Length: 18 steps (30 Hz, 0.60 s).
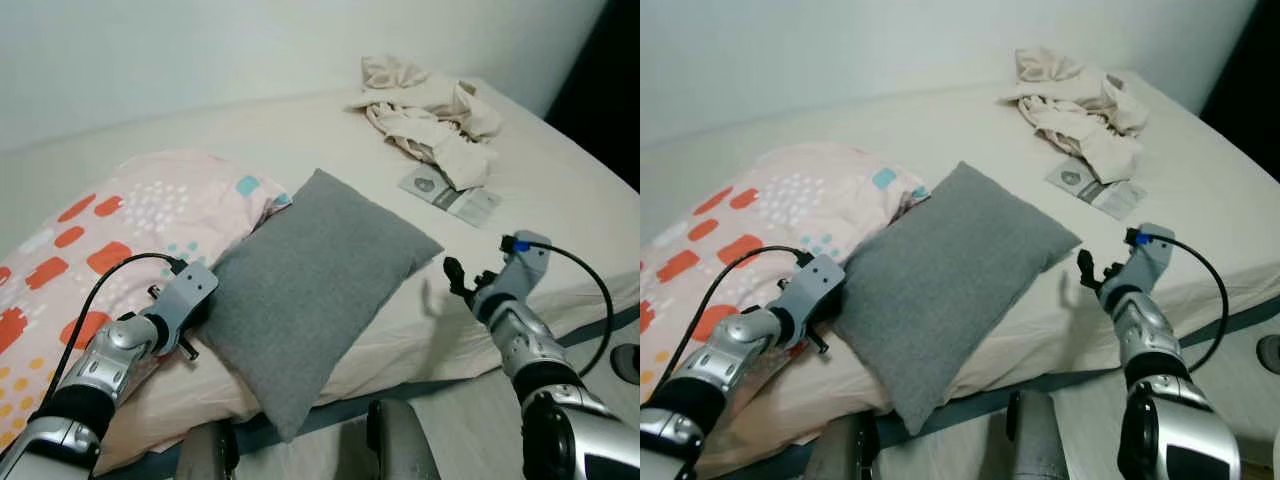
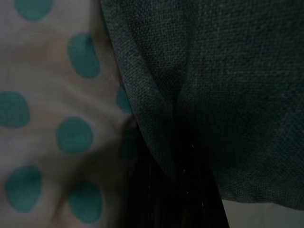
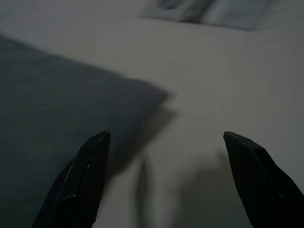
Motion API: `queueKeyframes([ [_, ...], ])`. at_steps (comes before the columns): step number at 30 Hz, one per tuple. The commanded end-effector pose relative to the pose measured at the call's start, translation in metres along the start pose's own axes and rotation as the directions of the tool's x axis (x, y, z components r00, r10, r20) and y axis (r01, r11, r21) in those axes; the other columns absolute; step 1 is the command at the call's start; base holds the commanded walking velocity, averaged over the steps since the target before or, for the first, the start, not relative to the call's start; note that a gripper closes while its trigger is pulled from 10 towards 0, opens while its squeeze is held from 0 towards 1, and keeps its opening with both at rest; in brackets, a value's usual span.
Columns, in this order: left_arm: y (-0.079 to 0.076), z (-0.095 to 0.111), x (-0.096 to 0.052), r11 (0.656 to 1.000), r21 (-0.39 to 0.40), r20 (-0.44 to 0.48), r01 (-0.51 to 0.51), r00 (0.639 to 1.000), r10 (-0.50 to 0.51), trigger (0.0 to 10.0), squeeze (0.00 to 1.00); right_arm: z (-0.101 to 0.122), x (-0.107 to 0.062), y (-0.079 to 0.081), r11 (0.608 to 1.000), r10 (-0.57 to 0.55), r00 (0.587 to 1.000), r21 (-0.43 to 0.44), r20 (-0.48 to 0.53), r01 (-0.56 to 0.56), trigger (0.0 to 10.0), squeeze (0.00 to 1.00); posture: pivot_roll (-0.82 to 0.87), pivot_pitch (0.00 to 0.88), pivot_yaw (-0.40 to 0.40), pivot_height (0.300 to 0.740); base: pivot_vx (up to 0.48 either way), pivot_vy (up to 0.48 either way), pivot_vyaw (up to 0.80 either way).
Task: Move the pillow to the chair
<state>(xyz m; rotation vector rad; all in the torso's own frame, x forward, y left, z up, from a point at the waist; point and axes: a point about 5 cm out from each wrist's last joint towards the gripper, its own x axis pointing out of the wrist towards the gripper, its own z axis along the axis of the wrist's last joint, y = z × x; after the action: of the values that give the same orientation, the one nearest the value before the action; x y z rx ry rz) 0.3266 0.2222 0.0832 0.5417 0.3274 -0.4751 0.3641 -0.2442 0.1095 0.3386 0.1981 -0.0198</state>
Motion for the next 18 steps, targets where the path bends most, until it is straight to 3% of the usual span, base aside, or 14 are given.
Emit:
queueKeyframes([
  [1, -0.007, -0.021, -0.007, 1.0, -0.019, -0.073, 0.018, 0.997, -0.019, 0.0, 0.0, -0.014, 0.0, 0.005, 0.999, 0.031, 0.998, 0.021, -0.052, -0.03, 10.0, 0.0, 0.02, 0.257, -0.004, 0.582, 0.0, 0.0, 0.0],
  [5, -0.009, -0.021, -0.009, 0.999, -0.031, -0.047, -0.026, 0.999, 0.024, 0.0, 0.0, -0.018, 0.003, 0.019, 0.99, 0.098, 0.994, 0.101, -0.04, -0.094, 10.0, 0.0, 0.03, 0.262, 0.0, 0.582, 0.0, 0.0, 0.0],
  [8, -0.014, -0.022, -0.012, 0.998, -0.046, -0.037, -0.038, 0.999, 0.037, 0.0, 0.0, -0.022, 0.008, 0.042, 0.968, 0.191, 0.981, 0.173, -0.028, -0.184, 10.0, 0.0, 0.03, 0.265, 0.01, 0.582, 0.0, 0.0, 0.0],
  [11, -0.015, -0.023, -0.012, 0.998, -0.048, -0.037, -0.038, 0.999, 0.037, 0.0, 0.0, -0.023, 0.009, 0.047, 0.962, 0.209, 0.977, 0.183, -0.029, -0.201, 10.0, 0.0, 0.03, 0.265, 0.01, 0.582, 0.0, 0.0, 0.0],
  [12, -0.019, -0.025, -0.013, 0.999, -0.045, -0.044, -0.024, 0.999, 0.022, 0.0, 0.0, -0.031, 0.011, 0.066, 0.954, 0.253, 0.966, 0.177, -0.055, -0.24, 10.0, 0.0, 0.03, 0.269, 0.017, 0.582, 0.0, 0.0, 0.0],
  [13, -0.02, -0.026, -0.013, 0.999, -0.044, -0.044, -0.019, 0.999, 0.017, 0.0, 0.0, -0.033, 0.012, 0.074, 0.948, 0.269, 0.961, 0.19, -0.057, -0.255, 10.0, 0.0, 0.03, 0.269, 0.017, 0.582, 0.0, 0.0, 0.0],
  [18, -0.022, -0.025, -0.014, 0.999, -0.038, -0.046, -0.017, 0.999, 0.016, 0.0, 0.0, -0.035, 0.015, 0.092, 0.93, 0.303, 0.951, 0.232, -0.051, -0.284, 10.0, 0.0, 0.03, 0.271, 0.018, 0.582, 0.0, 0.0, 0.0],
])
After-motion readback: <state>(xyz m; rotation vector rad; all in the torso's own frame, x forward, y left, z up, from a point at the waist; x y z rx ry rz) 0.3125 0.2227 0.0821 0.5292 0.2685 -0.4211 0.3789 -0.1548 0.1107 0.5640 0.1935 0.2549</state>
